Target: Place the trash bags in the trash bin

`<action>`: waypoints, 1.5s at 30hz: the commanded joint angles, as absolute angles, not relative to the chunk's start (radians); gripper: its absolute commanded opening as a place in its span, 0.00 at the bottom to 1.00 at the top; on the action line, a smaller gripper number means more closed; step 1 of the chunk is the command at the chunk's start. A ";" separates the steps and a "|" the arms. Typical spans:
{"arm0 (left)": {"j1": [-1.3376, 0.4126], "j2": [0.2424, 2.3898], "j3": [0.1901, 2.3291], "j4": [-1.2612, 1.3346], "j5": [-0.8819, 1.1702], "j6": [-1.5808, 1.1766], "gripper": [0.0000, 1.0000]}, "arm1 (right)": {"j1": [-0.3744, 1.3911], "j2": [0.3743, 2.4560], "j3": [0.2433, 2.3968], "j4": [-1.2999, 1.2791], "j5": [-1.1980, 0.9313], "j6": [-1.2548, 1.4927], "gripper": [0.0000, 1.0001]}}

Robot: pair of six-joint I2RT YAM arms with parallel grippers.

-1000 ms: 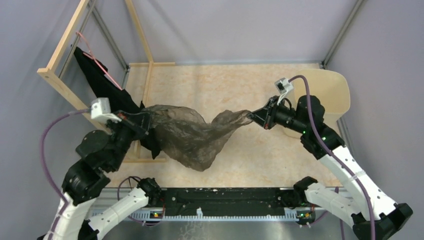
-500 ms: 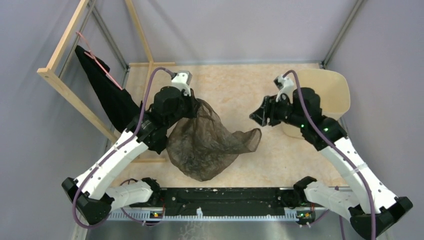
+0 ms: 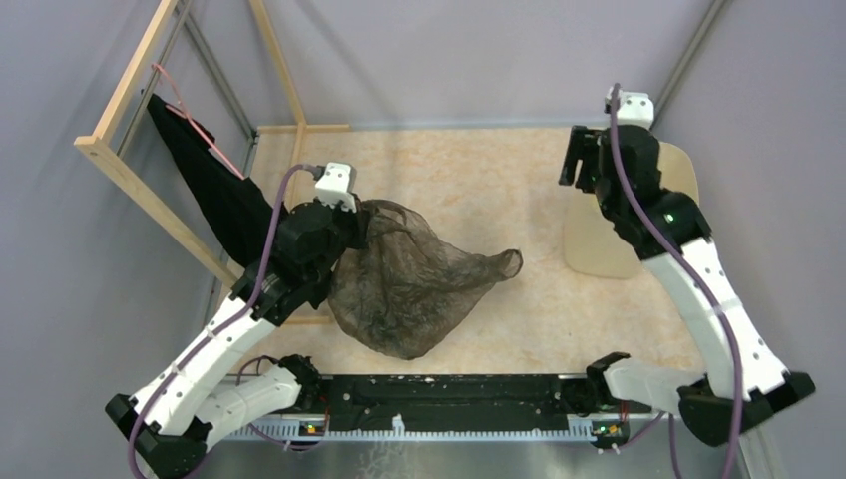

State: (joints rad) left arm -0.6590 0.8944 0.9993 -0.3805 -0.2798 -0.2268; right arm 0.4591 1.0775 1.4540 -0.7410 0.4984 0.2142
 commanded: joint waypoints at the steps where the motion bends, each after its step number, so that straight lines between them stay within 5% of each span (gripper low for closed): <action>1: -0.655 0.841 0.986 -0.310 -0.306 -0.191 0.00 | 0.382 1.219 1.513 -0.778 0.546 0.249 0.71; 6: -0.654 0.824 0.988 -0.321 -0.321 -0.182 0.00 | 0.354 1.298 1.466 -0.785 0.502 0.277 0.64; 19: -0.637 0.847 0.978 -0.311 -0.329 -0.167 0.00 | 0.358 1.153 1.317 -0.675 0.173 0.230 0.00; 22: -0.630 0.841 0.968 -0.296 -0.331 -0.159 0.00 | 0.397 1.151 1.315 -0.634 0.069 0.239 0.00; 32: -0.624 0.768 0.989 -0.271 -0.242 -0.157 0.00 | 0.748 1.248 1.386 -0.688 0.250 0.335 0.00; 40: -0.623 0.678 1.100 -0.448 -0.072 -0.149 0.00 | 0.791 1.249 1.363 -0.683 0.241 0.292 0.01; 45: -0.623 0.595 1.070 -0.502 0.089 -0.137 0.00 | 0.791 1.231 1.361 -0.660 0.160 0.264 0.24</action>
State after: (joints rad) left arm -0.6270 0.6376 1.0706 -0.4503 -0.0551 -0.1566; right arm 0.7788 1.2549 1.3361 -0.7219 0.2253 0.2840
